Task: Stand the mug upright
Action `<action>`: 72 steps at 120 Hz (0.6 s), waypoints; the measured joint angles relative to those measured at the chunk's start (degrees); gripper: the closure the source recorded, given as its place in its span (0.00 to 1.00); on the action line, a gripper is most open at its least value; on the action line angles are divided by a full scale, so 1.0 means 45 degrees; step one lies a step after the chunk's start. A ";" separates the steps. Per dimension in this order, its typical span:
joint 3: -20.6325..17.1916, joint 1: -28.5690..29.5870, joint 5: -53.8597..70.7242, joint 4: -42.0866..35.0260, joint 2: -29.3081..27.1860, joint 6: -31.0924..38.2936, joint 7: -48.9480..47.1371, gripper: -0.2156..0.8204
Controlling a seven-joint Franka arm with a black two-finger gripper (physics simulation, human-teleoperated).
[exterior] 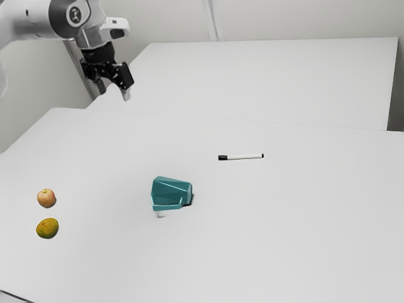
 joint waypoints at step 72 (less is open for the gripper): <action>0.1590 0.0413 -0.5804 -0.5509 -0.1399 0.1277 0.0636 0.21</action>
